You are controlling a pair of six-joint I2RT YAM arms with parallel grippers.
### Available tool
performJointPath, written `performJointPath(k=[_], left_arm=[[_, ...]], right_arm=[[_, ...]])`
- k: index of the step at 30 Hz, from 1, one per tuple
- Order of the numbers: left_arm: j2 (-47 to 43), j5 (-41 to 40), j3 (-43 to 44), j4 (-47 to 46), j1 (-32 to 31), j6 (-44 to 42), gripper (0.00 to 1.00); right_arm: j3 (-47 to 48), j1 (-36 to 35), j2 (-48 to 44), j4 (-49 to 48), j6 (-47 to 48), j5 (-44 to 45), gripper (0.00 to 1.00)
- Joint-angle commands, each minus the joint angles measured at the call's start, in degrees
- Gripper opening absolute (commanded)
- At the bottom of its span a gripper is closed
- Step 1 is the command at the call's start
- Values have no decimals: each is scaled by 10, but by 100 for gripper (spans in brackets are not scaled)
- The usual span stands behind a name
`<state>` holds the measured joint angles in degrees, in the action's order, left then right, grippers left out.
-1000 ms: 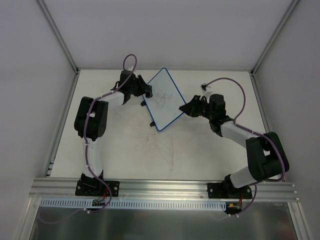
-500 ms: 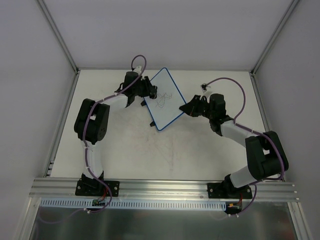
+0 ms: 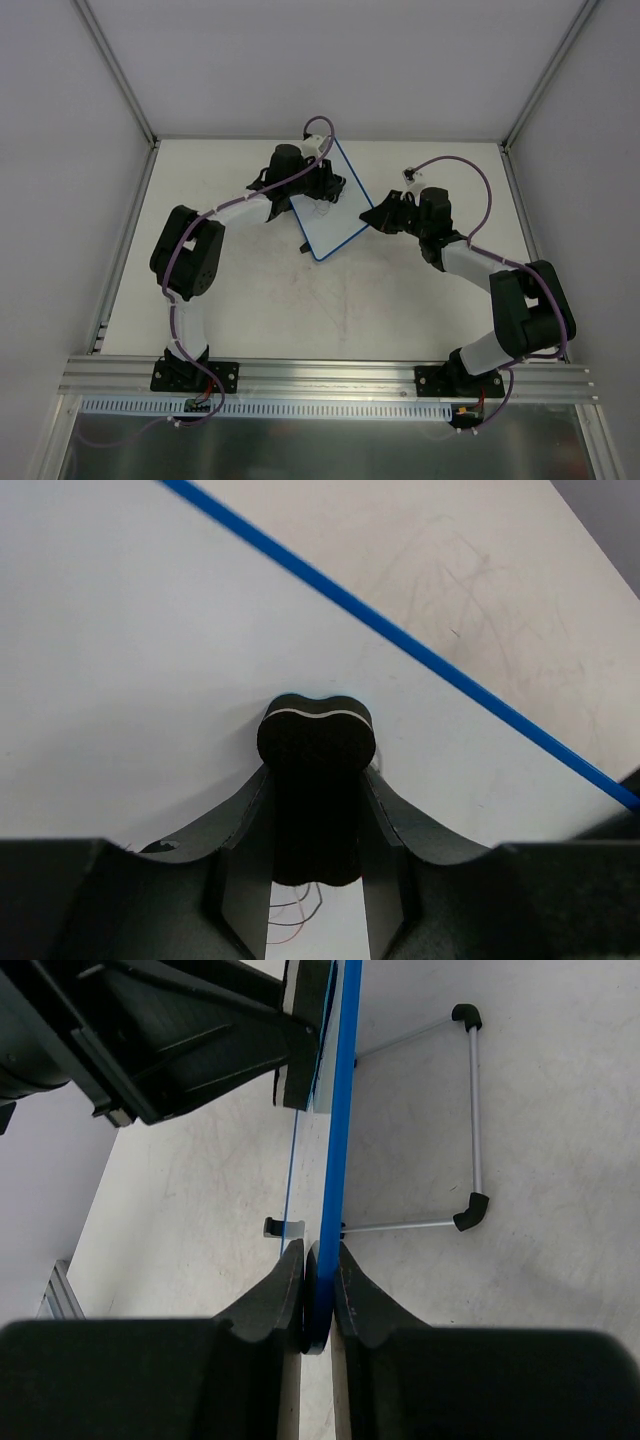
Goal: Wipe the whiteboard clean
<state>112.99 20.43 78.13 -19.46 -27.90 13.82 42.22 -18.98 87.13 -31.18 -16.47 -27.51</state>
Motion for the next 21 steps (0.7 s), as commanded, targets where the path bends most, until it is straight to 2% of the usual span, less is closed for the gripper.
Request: performJointPath(k=[1,11,15,21], left_arm=[[-27,121,3,-15,-51,-66,0],[-25,96,31,62,-95,-199,0],[-21,70,34,63,-95,-195,0],[10,-24,69,80,-90,-156,0]], right_arm=[[9,-26,25,18,62,-73,0],[8,-25,26,16,62,-75,0],[8,-25,26,16,60,-75,0],[8,-25,26,16,60,-76,0]])
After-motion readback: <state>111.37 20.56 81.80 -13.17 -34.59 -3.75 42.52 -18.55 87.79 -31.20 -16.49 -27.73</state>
